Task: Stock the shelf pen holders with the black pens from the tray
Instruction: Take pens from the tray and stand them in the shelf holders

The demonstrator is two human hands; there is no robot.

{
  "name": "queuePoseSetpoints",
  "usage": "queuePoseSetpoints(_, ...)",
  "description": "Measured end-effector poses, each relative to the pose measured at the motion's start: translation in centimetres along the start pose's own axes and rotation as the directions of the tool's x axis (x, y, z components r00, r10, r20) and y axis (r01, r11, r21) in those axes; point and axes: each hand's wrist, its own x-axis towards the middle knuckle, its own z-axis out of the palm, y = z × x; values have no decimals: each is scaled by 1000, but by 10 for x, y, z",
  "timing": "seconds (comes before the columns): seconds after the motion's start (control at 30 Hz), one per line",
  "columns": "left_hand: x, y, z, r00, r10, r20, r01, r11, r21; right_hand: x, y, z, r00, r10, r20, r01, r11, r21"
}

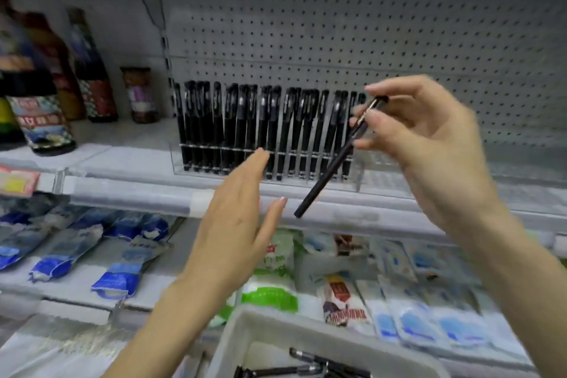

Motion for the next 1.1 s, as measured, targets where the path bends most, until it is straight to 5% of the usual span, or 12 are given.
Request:
queuePoseSetpoints(0.37,27,-32,31,996,36,86,-55,970,235,98,15,2,972,-170,161,224,875,-429)
queuePoseSetpoints(0.8,27,-41,38,991,91,97,-115,954,276,126,41,11,936,-38,349,209,860,-466)
queuePoseSetpoints(0.97,27,-43,37,989,90,118,-120,953,277,135,40,14,861,23,508,369,657,-657)
queuePoseSetpoints(1.1,28,-45,37,988,102,119,-131,954,271,150,32,15,808,106,579,409,607,-681)
